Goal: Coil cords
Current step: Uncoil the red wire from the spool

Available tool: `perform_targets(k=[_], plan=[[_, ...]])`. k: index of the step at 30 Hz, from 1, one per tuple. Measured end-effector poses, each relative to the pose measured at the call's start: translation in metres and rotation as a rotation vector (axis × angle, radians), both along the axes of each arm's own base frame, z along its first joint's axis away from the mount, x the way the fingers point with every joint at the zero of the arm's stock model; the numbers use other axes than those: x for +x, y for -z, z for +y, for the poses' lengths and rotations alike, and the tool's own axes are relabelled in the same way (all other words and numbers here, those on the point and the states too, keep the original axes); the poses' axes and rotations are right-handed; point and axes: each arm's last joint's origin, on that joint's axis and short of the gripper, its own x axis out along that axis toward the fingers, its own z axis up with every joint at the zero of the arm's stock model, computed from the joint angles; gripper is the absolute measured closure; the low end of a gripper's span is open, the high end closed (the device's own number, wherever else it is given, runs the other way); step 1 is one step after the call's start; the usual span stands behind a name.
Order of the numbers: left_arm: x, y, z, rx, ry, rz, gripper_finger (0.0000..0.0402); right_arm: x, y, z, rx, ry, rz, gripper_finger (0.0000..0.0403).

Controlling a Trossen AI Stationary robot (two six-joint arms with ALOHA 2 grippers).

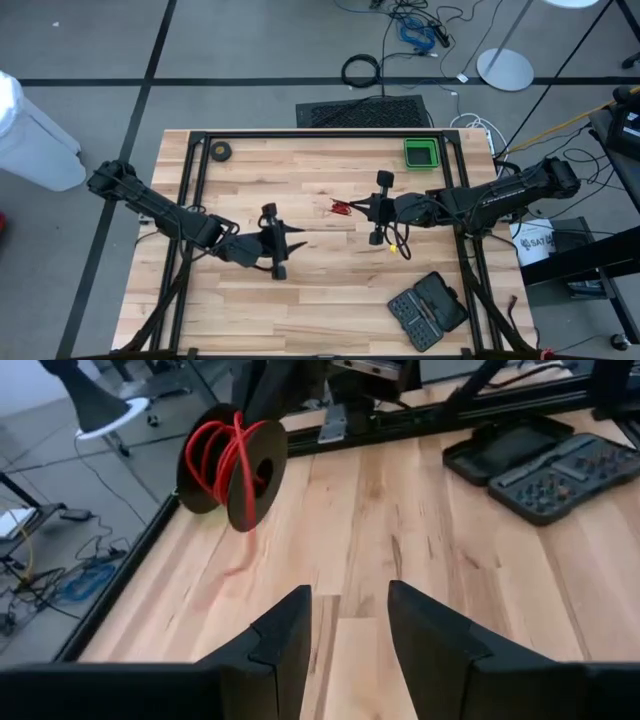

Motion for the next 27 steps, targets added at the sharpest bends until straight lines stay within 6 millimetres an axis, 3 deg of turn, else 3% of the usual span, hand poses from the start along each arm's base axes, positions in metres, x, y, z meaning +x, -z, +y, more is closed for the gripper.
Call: perform_targets(k=[12,27], plan=[[0.006,-0.008,0.005,-0.014,-0.04,-0.088,0.0259,0.0,0.0,0.0,0.0,0.0,0.001,0.0403],[0.021,0.0,0.001,-0.017,-0.01,-0.12,0.0259,0.0,0.0,0.0,0.001,0.001,0.001,0.0403]])
